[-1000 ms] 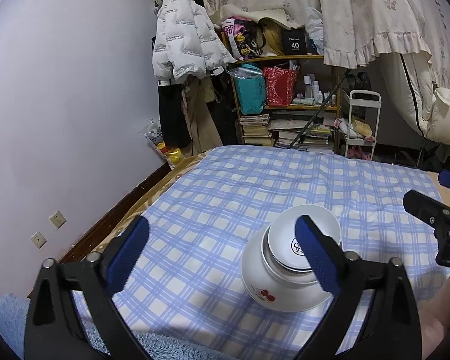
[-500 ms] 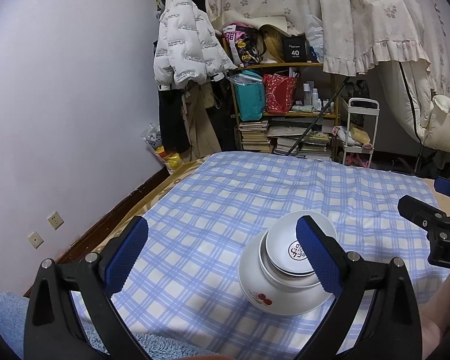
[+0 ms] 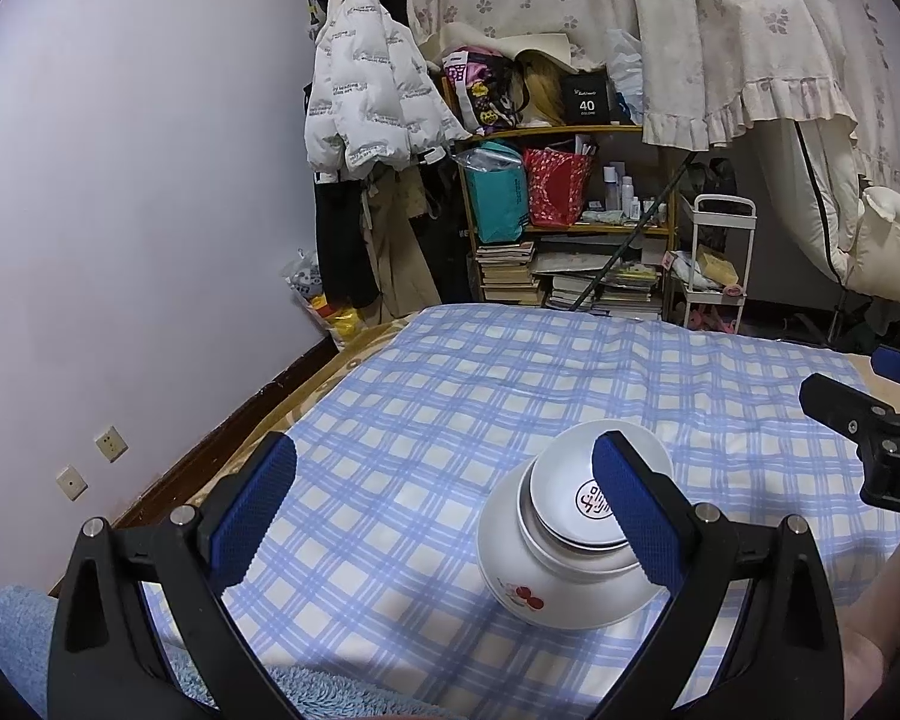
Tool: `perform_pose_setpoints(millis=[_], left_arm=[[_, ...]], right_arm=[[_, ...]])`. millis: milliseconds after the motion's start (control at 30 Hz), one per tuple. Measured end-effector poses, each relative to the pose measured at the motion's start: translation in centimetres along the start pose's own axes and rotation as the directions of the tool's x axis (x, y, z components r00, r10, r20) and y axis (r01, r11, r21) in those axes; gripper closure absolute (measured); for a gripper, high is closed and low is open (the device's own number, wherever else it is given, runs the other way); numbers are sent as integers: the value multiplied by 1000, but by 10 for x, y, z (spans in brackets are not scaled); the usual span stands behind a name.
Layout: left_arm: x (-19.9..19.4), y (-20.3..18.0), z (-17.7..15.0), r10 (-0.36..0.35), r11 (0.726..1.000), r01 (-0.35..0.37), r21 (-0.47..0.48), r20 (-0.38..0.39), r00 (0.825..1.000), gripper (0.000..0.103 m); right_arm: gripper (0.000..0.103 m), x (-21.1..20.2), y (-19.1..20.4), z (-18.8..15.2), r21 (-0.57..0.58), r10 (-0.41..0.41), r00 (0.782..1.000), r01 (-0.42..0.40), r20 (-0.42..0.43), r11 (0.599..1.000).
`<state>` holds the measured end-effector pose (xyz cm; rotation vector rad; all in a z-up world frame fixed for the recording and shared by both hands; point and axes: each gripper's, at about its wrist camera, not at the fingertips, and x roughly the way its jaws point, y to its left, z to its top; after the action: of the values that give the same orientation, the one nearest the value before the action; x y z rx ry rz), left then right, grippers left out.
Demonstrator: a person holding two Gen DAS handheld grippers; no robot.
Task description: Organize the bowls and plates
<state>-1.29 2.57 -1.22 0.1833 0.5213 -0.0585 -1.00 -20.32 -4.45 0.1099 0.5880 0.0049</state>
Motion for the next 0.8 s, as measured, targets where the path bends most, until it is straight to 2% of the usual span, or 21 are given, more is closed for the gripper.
perform_pose_setpoints(millis=[800], left_arm=[[-1, -4, -4, -4, 1000, 4, 6, -1, 1000, 5]], right_arm=[[0, -4, -4, 4, 12, -15, 1000, 15, 20, 1000]])
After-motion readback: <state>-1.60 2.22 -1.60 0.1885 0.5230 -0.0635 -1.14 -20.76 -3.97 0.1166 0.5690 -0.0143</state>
